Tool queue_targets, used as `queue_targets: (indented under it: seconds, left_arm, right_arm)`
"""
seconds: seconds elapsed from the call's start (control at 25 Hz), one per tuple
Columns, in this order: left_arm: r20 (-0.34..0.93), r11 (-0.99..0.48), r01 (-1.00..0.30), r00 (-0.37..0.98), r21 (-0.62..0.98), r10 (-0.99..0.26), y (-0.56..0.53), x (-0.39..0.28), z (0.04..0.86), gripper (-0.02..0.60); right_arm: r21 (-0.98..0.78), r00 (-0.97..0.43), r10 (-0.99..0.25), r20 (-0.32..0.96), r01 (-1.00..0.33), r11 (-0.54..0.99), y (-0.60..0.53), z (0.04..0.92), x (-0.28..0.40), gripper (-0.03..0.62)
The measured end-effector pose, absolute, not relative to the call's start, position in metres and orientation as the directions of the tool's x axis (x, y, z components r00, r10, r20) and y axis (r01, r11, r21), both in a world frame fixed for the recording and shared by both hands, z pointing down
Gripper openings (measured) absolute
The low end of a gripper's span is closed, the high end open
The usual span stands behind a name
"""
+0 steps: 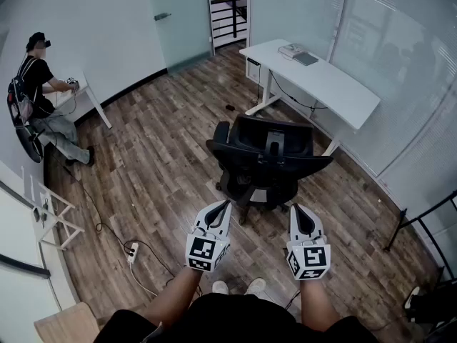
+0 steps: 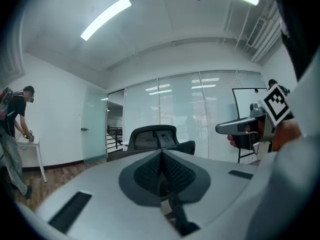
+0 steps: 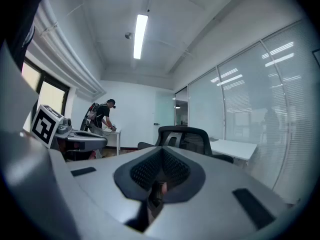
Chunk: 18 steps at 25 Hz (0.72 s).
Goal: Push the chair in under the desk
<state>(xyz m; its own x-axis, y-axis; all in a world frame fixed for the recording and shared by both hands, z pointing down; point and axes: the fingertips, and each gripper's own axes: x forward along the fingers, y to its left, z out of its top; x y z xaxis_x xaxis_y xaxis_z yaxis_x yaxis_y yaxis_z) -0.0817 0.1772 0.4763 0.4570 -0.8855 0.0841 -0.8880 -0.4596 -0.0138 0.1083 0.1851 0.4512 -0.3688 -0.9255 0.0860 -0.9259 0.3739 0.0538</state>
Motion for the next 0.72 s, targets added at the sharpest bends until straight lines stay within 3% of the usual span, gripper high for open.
queue_targets:
  seconds: [0.72]
  left_arm:
    - [0.068, -0.485, -0.871, 0.481, -0.07, -0.874, 0.185, -0.095, 0.468, 0.014]
  right_arm:
    - [-0.024, -0.383, -0.922, 0.057, -0.924, 0.382, 0.185, 0.451, 0.086, 0.006]
